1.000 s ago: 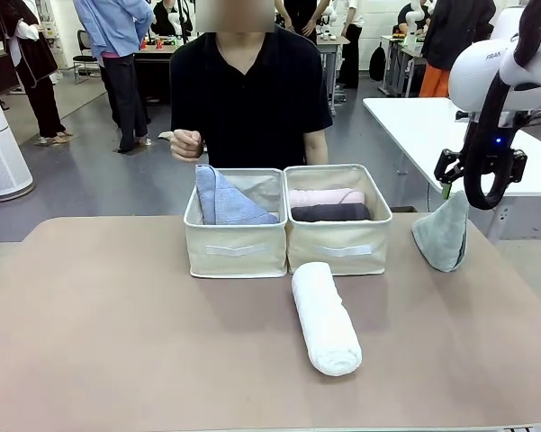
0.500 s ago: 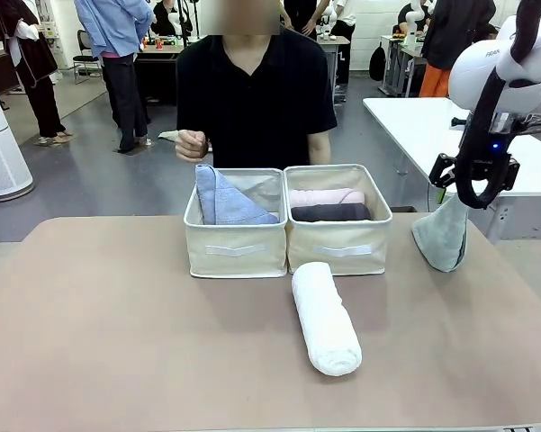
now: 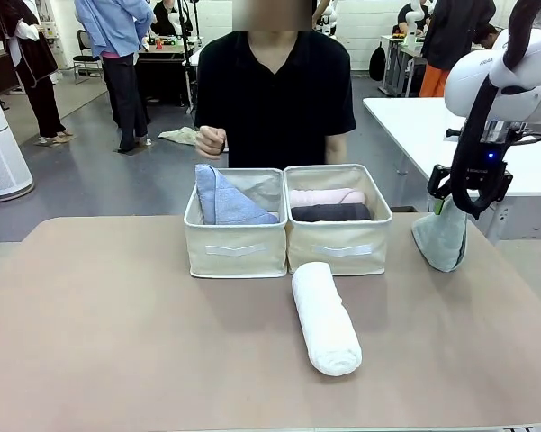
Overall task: Sort the towels based on their folding style.
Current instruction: Pick up another triangle-folded towel from the table and place it in the left Fabric basket.
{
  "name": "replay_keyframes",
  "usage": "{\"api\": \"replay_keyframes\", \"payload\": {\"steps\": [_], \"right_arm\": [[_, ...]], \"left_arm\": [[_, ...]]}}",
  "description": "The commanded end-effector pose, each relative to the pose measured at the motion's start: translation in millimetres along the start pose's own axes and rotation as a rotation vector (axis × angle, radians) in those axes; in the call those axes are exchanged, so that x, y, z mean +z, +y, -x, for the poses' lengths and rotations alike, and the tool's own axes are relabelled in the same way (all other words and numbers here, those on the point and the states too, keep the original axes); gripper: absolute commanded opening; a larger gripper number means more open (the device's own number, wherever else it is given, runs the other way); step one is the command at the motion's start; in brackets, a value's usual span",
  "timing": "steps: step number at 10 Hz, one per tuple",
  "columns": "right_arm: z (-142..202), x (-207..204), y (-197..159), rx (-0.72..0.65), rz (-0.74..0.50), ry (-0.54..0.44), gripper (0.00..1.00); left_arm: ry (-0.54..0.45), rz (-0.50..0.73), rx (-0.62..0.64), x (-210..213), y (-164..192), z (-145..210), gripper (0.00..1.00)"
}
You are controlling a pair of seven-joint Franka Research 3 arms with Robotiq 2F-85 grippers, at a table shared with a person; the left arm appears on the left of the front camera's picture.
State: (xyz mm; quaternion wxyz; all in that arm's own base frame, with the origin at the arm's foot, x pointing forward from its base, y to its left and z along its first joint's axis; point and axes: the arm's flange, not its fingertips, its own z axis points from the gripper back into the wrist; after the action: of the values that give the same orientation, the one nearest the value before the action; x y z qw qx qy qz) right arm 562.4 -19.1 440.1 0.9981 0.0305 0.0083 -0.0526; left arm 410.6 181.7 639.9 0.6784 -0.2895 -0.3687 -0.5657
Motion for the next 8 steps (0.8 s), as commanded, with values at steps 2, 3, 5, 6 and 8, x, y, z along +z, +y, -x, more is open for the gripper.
{"api": "replay_keyframes", "payload": {"steps": [2, 3, 5, 6, 8], "right_arm": [[-7.3, 3.8, 0.5, 0.022, -0.033, -0.007, 0.33], [-7.5, 3.9, 0.9, 0.023, -0.033, -0.01, 0.0], [-7.0, 4.1, 0.8, 0.027, -0.029, -0.015, 0.0], [-6.7, 4.3, 0.4, 0.028, -0.026, -0.019, 0.0], [-6.4, 4.9, -0.7, 0.027, -0.028, -0.023, 0.0]], "left_arm": [[-0.004, 0.005, -0.007, 2.1, -1.3, -1.0, 1.0], [-0.004, 0.005, -0.007, 2.1, -1.3, -1.0, 1.0], [-0.004, 0.005, -0.007, 2.1, -1.3, -1.0, 1.0], [-0.004, 0.005, -0.007, 2.1, -1.3, -1.0, 1.0], [-0.004, 0.005, -0.007, 2.1, -1.3, -1.0, 1.0]]}}
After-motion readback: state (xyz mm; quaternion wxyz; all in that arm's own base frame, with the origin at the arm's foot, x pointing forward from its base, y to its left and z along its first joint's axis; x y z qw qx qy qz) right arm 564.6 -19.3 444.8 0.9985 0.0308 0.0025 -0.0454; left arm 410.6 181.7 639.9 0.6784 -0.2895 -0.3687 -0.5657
